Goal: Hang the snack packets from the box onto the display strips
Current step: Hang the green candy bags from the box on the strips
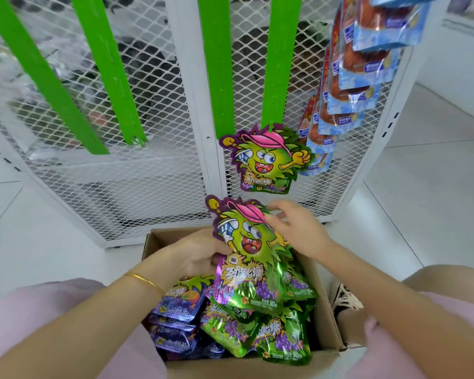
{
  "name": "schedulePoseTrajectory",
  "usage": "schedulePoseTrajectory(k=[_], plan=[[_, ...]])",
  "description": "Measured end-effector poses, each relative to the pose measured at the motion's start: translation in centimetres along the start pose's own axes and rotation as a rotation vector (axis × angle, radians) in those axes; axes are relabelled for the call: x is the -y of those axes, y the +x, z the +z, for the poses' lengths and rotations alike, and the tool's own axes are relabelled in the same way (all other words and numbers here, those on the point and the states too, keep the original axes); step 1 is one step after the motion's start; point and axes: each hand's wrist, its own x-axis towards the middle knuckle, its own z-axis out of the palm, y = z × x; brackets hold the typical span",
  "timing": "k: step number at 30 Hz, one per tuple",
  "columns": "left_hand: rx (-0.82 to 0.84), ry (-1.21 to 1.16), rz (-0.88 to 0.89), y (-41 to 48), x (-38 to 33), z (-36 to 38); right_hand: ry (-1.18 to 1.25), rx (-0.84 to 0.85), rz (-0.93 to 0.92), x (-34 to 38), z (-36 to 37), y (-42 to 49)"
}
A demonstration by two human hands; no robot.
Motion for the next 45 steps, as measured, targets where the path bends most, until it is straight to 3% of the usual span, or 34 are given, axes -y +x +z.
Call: schedulePoseTrajectory(k=[2, 5, 9, 12, 16, 18, 25, 33, 38, 45], plan=[[0.044, 0.077, 0.055, -1.7, -0.4, -0.6, 0.147, -0.003, 0.153, 0.0, -0.7, 1.1], [0.025, 0.159, 0.153, -3.5, -1.8, -1.4, 0.650, 0.057, 0.304, 0.6, -2.8, 2.0], [0.029, 0.174, 0.248, -4.5, -5.1, -1.4, 0.779, 0.059, 0.236, 1.7, -7.1, 2.8], [0.026, 0.214, 0.334, -4.3, -9.9, -1.0, 0.715, -0.041, 0.217, 2.1, -11.0, 3.5], [-0.332, 0.381, 0.673, -3.0, -18.4, 0.6, 0.457, -0.113, 0.174, 1.8, -14.9, 4.0], [-0.415, 0.461, 0.771, -1.8, -21.3, 2.4, 0.326, -0.165, 0.130, 1.8, -15.9, 4.2], [-0.677, 0.460, 0.850, 2.9, -24.0, 4.7, 0.301, -0.151, 0.153, 1.2, -16.7, 5.1], [-0.611, 0.586, 0.806, 4.5, -23.2, 4.7, 0.340, -0.071, 0.117, 1.8, -16.2, 5.6], [-0.463, 0.580, 0.750, 3.4, -22.7, 4.4, 0.302, -0.001, 0.083, 2.1, -15.8, 5.9], [-0.320, 0.541, 0.682, 0.9, -22.2, 4.9, 0.186, -0.061, 0.059, 2.8, -14.1, 7.1]])
